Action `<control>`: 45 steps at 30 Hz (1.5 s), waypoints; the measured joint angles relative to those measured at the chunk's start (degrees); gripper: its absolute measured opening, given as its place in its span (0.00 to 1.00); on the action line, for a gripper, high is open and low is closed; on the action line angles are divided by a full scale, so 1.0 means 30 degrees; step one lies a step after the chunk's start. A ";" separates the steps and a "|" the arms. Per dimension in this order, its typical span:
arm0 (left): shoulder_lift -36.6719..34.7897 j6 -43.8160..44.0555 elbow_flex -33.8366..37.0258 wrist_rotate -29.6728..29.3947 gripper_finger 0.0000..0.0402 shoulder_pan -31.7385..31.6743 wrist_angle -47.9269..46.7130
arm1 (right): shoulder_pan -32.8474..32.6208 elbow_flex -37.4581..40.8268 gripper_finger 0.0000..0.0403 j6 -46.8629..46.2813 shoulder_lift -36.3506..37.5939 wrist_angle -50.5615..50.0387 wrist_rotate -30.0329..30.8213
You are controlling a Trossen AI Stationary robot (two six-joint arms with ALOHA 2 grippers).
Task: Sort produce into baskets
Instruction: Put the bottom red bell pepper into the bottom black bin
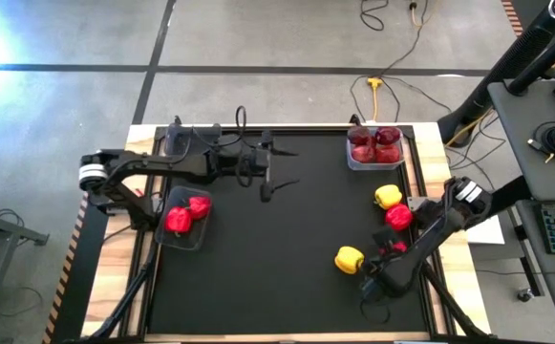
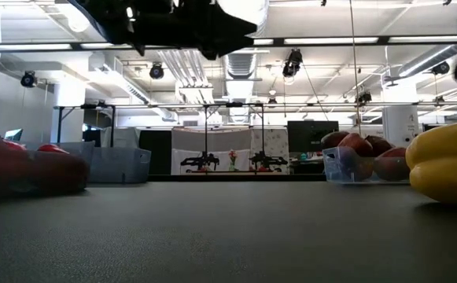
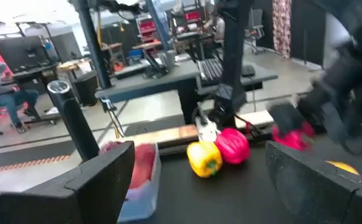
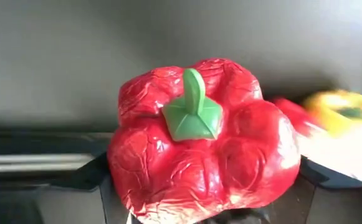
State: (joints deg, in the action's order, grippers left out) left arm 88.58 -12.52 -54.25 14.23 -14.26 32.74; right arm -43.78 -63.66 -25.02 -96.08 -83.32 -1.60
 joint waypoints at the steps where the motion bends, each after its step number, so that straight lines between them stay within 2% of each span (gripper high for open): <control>1: -0.0231 -0.0014 0.0312 0.0004 0.84 0.0068 -0.0014 | 0.0266 -0.0524 0.65 0.0006 0.0143 -0.0955 0.0728; 4: -0.1166 0.0593 0.1416 0.0011 0.84 0.0223 0.1026 | 0.1169 -0.2262 0.65 -0.0251 0.0693 -0.2282 0.3426; 9: -0.3733 0.2586 0.4332 -0.0023 0.84 0.0592 0.3820 | 0.3445 -0.3956 0.69 -0.0410 0.1994 0.0613 1.0008; 12: -0.5597 0.3244 0.6422 -0.0002 0.84 0.1063 0.4093 | 0.5381 -0.4325 0.66 0.1819 0.2142 0.2912 1.1090; 15: -0.7685 0.4012 0.8005 -0.0010 0.84 0.1662 0.4538 | 0.7446 -0.4086 0.65 0.4979 0.2123 0.7437 1.0373; 18: -0.9241 0.4840 0.9365 -0.0077 0.84 0.2636 0.5699 | 0.9428 -0.3787 0.65 0.7795 0.1322 1.3245 0.7719; 21: -1.0866 0.4752 1.0517 -0.0050 0.84 0.3840 0.6303 | 1.1001 -0.3782 0.66 0.9725 -0.0093 1.7711 0.4869; 25: -1.2999 0.4940 1.1886 -0.0061 0.84 0.5075 0.6212 | 1.2222 -0.4536 0.65 1.0387 -0.2270 1.9903 0.2526; 28: -1.4456 0.5073 1.2838 -0.0061 0.84 0.5593 0.6202 | 1.2591 -0.4909 0.66 1.0398 -0.3651 2.1034 0.1832; 33: -1.6144 0.5701 1.3820 -0.0089 0.84 0.5697 0.4811 | 1.2673 -0.4894 0.67 1.0107 -0.5575 2.5641 0.1374; 35: -1.6462 0.5935 1.3842 -0.0254 0.84 0.5697 0.3801 | 1.2724 -0.4879 0.65 0.9044 -0.6145 2.7869 0.1375; 38: -1.6638 0.6184 1.3632 -0.1507 0.84 0.5702 0.3048 | 1.2768 -0.4711 0.65 0.7348 -0.6739 3.0487 0.1398; 41: -1.6563 0.5971 1.3448 -0.2550 0.84 0.5697 0.2616 | 1.2776 -0.4660 0.67 0.6233 -0.7324 3.1216 0.1447; 45: -1.6384 0.6301 1.3344 -0.2568 0.84 0.5697 0.2197 | 1.2768 -0.4642 0.73 0.5693 -0.7905 3.1100 0.1381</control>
State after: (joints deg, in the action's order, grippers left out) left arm 39.43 6.38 -14.22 6.52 2.83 39.33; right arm -5.48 -77.59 -7.94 -119.80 9.98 2.55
